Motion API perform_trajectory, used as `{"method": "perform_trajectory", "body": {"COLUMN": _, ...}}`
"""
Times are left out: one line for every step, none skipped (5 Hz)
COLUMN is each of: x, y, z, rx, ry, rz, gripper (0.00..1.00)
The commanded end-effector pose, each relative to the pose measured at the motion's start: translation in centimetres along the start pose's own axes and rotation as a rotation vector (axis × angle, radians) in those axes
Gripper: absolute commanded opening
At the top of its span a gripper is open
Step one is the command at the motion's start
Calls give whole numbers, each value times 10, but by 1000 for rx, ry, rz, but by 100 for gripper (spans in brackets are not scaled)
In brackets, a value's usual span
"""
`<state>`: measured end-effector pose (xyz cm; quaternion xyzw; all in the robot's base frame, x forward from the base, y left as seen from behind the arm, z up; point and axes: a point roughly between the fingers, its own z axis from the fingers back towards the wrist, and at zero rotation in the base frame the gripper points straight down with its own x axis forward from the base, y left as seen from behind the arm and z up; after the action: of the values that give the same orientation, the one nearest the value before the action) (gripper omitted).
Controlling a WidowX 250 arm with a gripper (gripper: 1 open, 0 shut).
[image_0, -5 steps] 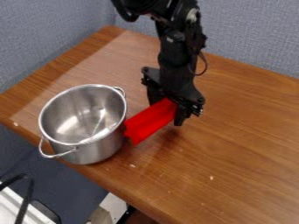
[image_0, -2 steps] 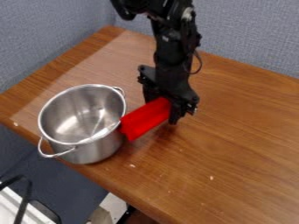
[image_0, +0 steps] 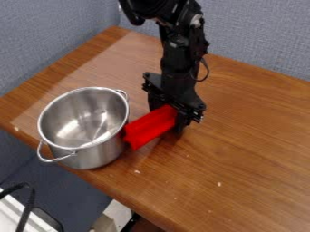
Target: Move the red object from the metal pot to the table
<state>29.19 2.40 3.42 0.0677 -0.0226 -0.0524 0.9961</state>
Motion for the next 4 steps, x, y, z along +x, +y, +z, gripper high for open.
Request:
{"method": "perform_trajectory", "body": {"x": 12, "y": 4, "z": 21, "rx": 21, "ry": -27, "rz": 34, "gripper": 0}}
{"method": "perform_trajectory", "body": {"x": 18, "y": -4, "z": 29, "rx": 18, "ry": -14, "rz": 66, "gripper": 0}}
{"method": "perform_trajectory", "body": {"x": 26, "y": -16, "z": 26, "rx": 19, "ry": -27, "rz": 46, "gripper": 0}}
{"method": "perform_trajectory", "body": {"x": 28, "y": -21, "z": 20, "rx": 35, "ry": -27, "rz": 17, "gripper": 0}}
